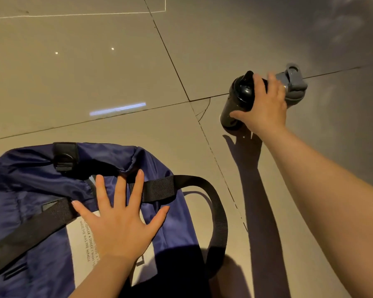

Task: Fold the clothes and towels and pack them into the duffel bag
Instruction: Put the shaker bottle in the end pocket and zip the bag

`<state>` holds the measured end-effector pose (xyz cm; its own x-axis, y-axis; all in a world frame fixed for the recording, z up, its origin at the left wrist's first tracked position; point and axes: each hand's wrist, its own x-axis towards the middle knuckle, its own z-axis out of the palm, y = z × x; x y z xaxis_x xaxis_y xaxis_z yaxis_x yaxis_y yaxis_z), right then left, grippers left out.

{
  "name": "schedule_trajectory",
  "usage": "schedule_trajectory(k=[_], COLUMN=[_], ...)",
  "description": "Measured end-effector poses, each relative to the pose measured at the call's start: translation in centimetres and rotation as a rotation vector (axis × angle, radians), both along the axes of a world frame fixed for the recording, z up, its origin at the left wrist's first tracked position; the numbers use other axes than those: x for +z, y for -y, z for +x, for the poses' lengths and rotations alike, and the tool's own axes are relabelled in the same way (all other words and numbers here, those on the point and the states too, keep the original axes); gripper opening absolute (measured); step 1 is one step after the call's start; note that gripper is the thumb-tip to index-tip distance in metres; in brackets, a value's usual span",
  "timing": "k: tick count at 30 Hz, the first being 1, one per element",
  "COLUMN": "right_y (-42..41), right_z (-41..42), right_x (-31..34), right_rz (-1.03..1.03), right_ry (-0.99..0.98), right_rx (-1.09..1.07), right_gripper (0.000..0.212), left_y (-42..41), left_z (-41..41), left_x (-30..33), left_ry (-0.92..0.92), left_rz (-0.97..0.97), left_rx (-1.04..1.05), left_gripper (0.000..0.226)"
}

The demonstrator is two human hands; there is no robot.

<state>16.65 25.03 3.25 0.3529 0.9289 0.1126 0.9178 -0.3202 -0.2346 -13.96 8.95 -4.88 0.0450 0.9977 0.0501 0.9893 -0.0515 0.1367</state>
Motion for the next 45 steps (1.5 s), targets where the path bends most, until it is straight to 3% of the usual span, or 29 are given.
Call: schedule_trajectory(k=[5,9,13,19,24,28,32,34,37,41,45], right_y=[-1.0,1.0,7.4,18.8,26.1,31.1,34.5,36.6,39.8,43.3,46.0], right_z=[-0.3,-1.0,-1.0,-0.6,-2.5,-3.9,-5.0,-5.4,-5.5,-5.7,-7.2], right_x=[-0.8,-0.2,0.1,1.8,2.7,2.7,3.7,4.1,4.7,5.3,5.4], right_rz=[0.069,0.076,0.038,-0.187,-0.28,-0.248,-0.224,-0.291,-0.388,-0.385,-0.457], right_ry=[-0.079,-0.121,-0.111,-0.025,0.027,0.093,0.207,0.131,-0.104,-0.381,-0.828], right_rx=[-0.032,-0.01,0.13,0.294,0.438,0.41,0.356,0.289,0.158,0.072,0.012], right_gripper=[0.084,0.084,0.089,0.098,0.095,0.098,0.098,0.104,0.099,0.091,0.091], left_y=[0.0,-1.1,-3.6,-3.8,-2.1,5.1,15.1,17.7,18.6,18.3,16.9], left_z=[-0.1,-0.2,-0.9,-1.3,-2.6,-4.5,-7.9,-9.3,-9.2,-8.3,-7.8], left_x=[0.1,0.2,-0.1,0.3,3.8,7.2,7.9,6.8,4.9,2.1,1.8], left_ry=[-0.004,0.003,0.002,-0.035,0.096,0.154,-0.054,-0.171,-0.221,-0.009,0.134], left_rz=[-0.004,-0.006,0.039,0.008,-0.119,-0.175,-0.24,-0.17,-0.178,-0.325,-0.33], left_rx=[-0.005,-0.017,-0.007,-0.011,-0.066,-0.404,-0.937,-1.068,-0.91,-0.539,-0.494], left_gripper=[0.088,0.086,0.086,0.093,0.098,0.084,0.074,0.075,0.081,0.082,0.065])
